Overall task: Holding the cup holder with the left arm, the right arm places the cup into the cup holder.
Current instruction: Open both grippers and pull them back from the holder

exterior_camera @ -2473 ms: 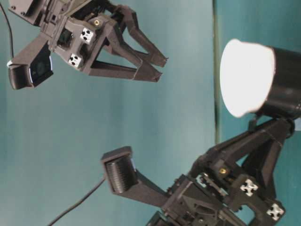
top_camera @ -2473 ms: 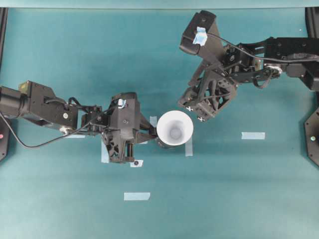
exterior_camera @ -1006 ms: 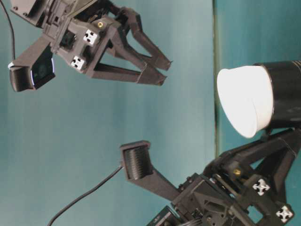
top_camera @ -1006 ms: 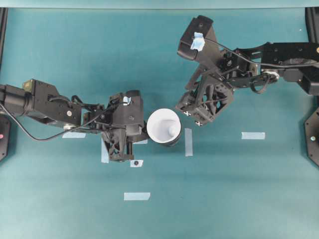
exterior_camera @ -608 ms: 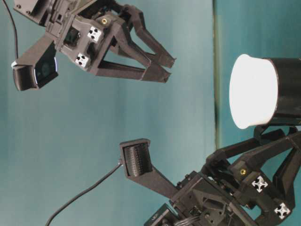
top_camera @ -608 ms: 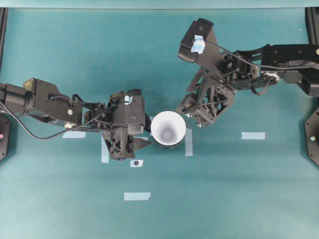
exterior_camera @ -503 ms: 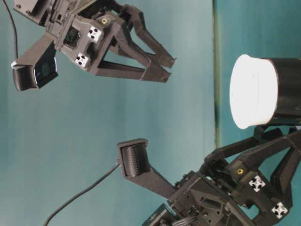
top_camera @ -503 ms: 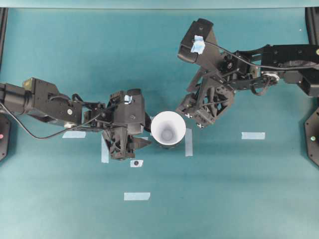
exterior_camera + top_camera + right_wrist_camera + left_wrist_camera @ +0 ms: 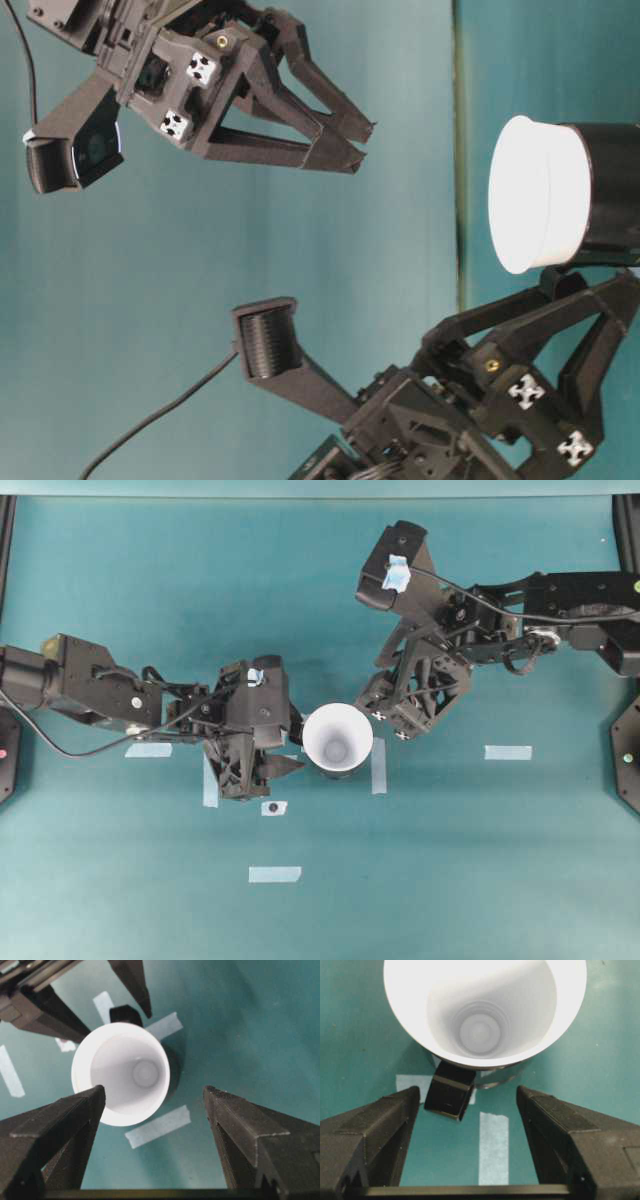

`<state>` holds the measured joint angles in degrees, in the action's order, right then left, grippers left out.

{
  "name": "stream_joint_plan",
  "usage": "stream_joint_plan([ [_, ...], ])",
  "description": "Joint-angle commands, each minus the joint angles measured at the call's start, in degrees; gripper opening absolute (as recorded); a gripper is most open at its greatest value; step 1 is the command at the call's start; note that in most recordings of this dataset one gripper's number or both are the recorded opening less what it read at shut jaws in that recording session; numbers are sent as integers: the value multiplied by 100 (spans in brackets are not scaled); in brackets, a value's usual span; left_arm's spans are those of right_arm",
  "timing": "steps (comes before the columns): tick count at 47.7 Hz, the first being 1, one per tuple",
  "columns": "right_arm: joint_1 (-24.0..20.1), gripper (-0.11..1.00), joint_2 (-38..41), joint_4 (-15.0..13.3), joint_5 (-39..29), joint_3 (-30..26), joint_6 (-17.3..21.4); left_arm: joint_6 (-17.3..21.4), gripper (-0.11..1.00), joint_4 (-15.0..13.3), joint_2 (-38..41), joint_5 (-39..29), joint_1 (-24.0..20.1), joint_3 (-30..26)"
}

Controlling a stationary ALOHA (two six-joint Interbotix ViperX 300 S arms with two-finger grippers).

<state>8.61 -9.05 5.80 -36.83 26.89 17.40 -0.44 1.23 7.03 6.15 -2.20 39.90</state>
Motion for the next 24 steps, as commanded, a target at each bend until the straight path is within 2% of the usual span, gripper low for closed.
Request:
stream_joint_plan([
  [1, -18, 86, -211, 9, 35, -62, -9, 9, 81, 9, -255, -70, -9, -70],
  [24, -88, 86, -316, 9, 62, -53, 0, 18, 85, 9, -896, -360, 26, 123],
])
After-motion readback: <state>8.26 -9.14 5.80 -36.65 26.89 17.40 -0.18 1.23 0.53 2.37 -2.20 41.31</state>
